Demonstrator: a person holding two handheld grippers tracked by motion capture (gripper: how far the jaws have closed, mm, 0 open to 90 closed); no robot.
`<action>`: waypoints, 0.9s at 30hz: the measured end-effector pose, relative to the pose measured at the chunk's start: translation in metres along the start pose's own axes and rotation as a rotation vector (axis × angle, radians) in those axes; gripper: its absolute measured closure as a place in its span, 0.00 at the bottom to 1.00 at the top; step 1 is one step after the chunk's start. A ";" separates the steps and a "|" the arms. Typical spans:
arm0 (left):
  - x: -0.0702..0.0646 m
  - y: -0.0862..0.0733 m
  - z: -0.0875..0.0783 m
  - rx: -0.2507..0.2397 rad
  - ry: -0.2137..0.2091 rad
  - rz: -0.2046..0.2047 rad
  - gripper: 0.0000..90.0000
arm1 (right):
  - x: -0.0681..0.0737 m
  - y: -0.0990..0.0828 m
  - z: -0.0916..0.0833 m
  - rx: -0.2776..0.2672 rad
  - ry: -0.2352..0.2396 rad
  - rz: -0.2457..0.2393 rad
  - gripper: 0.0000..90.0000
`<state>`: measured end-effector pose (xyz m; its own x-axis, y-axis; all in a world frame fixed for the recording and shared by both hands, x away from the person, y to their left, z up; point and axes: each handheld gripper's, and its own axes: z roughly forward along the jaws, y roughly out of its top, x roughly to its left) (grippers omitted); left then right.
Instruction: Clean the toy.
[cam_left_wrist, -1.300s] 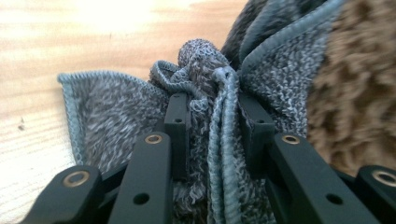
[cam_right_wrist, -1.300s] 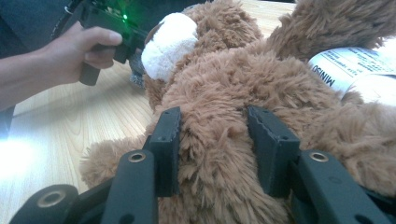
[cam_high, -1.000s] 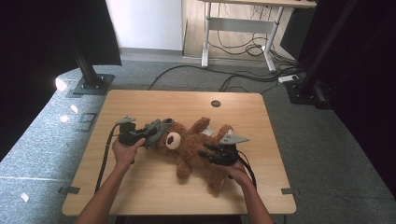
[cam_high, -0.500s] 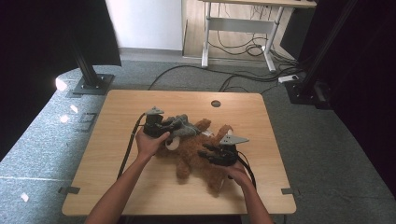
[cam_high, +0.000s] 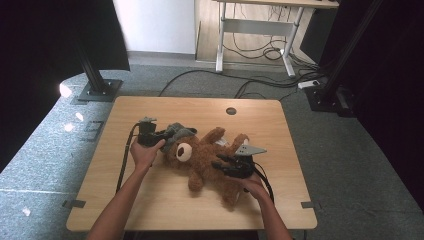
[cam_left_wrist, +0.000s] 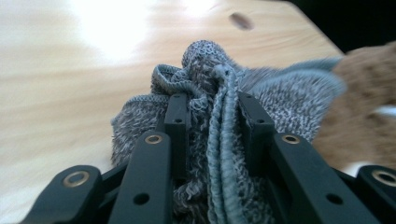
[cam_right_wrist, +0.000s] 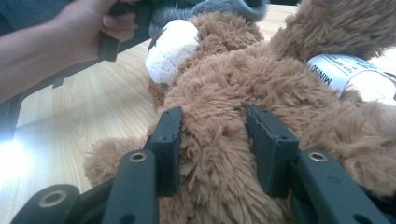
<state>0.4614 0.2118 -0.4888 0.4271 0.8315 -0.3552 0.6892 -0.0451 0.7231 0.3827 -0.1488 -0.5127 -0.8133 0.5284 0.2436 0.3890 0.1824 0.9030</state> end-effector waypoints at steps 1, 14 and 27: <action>0.003 -0.002 0.001 0.008 -0.003 -0.011 0.76 | 0.000 0.000 0.000 -0.002 0.000 0.000 0.64; 0.009 -0.051 -0.009 0.149 0.026 0.089 0.77 | -0.002 -0.002 -0.003 -0.010 0.014 0.016 0.64; 0.011 -0.065 -0.049 0.088 -0.066 0.080 0.77 | -0.003 -0.002 -0.003 -0.013 0.013 0.018 0.64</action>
<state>0.3925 0.2509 -0.5105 0.5187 0.7851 -0.3385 0.6988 -0.1612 0.6970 0.3828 -0.1534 -0.5144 -0.8117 0.5206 0.2648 0.3983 0.1618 0.9028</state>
